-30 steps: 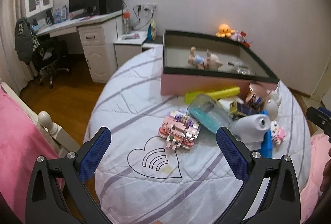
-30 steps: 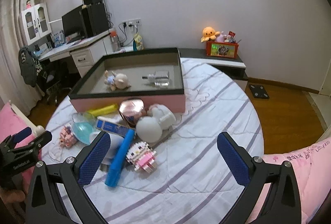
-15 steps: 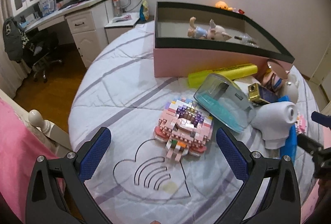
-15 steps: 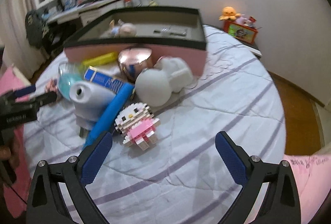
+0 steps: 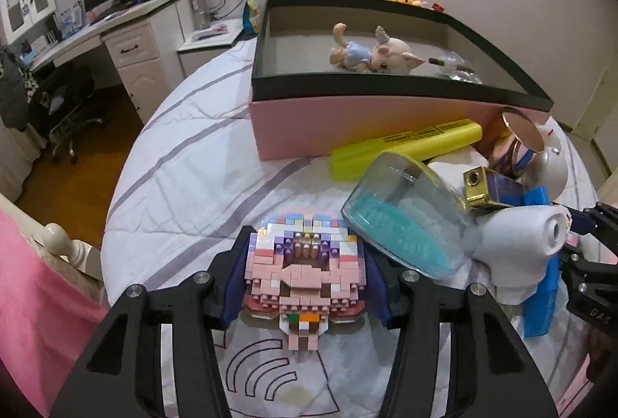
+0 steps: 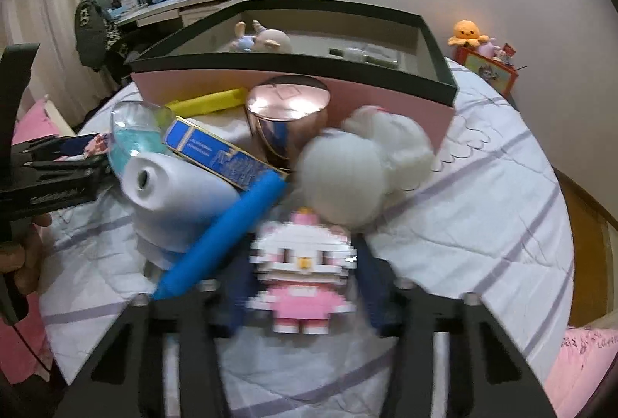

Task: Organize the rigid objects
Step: 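Grasp the pink block figure with the left gripper while the right grasps Hello Kitty figure, then lift both block figures into the box and open both grippers, then move both tools back over the remaining items on the bed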

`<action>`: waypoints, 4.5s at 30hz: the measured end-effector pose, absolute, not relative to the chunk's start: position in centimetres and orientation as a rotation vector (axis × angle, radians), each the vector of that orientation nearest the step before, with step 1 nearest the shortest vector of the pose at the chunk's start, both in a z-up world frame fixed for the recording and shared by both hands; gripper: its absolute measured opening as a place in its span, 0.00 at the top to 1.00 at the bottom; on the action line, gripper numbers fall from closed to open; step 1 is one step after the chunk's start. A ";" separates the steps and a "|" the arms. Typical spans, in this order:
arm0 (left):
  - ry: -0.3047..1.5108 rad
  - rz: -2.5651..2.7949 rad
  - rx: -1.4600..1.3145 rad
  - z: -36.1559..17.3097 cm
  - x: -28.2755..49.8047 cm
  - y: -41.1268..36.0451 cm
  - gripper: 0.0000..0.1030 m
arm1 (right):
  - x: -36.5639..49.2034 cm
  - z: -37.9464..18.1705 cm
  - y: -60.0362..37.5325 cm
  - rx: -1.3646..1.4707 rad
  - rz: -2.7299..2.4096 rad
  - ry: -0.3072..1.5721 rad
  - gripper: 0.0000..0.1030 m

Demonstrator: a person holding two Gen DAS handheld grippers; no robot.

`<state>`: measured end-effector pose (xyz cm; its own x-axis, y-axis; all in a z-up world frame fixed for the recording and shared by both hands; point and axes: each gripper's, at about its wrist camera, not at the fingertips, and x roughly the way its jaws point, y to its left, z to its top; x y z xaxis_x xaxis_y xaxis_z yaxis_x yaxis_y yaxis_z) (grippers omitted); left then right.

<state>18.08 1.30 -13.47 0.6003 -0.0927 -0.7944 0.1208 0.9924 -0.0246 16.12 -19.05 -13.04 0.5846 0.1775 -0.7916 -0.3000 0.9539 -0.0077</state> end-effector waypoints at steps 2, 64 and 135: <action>0.920 -0.132 0.019 -13.3 17.9 1.5 0.49 | 15.9 -12.9 -19.4 -0.124 0.284 0.910 0.57; 0.691 -0.108 -0.024 -5.0 37.1 -1.6 0.10 | 39.1 -6.9 -20.0 0.053 0.198 0.827 0.42; 0.736 -0.103 -0.074 -8.7 14.0 1.1 0.00 | 16.7 -6.8 -23.1 0.105 0.085 0.789 0.07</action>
